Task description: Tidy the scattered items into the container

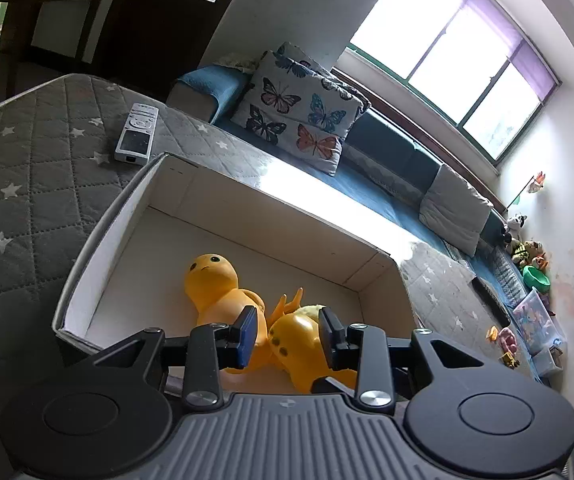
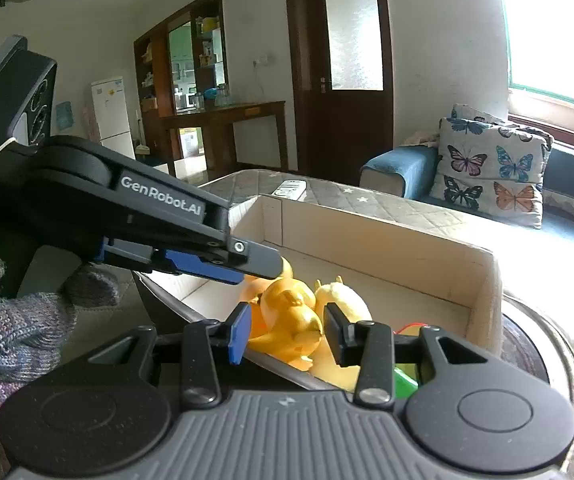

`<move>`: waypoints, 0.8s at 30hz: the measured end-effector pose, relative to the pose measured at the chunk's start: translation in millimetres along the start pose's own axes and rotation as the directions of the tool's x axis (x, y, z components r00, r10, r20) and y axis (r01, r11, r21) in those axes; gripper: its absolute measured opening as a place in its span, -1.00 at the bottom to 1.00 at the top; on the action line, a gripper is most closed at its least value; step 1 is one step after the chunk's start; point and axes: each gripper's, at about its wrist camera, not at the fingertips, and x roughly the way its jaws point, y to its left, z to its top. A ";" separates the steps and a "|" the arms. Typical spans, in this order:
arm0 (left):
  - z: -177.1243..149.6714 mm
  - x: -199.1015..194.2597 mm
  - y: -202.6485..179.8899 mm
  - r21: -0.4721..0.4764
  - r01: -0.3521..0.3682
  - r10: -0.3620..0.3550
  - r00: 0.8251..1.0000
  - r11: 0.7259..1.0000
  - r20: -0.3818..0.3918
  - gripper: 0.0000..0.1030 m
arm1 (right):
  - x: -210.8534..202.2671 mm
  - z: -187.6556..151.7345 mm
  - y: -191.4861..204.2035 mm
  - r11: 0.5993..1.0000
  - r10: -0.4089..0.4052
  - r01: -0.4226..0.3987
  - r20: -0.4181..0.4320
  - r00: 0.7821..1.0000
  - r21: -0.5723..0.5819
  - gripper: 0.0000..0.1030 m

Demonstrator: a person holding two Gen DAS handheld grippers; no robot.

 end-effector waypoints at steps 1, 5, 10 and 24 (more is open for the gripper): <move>-0.8 -2.0 -0.3 0.002 -0.001 0.001 1.000 1.000 0.002 -0.31 | -2.2 0.1 -0.4 1.000 -0.002 0.002 -0.001 1.000 0.003 -0.22; -5.8 -10.9 -1.2 0.008 -0.006 0.006 1.000 1.000 0.009 -0.31 | -11.7 -2.1 -2.6 1.000 -0.013 0.013 0.009 1.000 0.018 -0.22; -15.0 -19.5 -1.3 0.015 -0.022 0.022 1.000 1.000 0.000 -0.31 | -26.1 -6.1 -3.2 0.999 -0.033 0.032 0.022 0.999 0.039 -0.12; -47.2 -46.5 -8.3 0.040 -0.047 0.047 0.999 0.998 -0.006 -0.30 | -44.9 -28.7 3.6 0.994 -0.069 0.069 -0.004 0.998 0.083 -0.12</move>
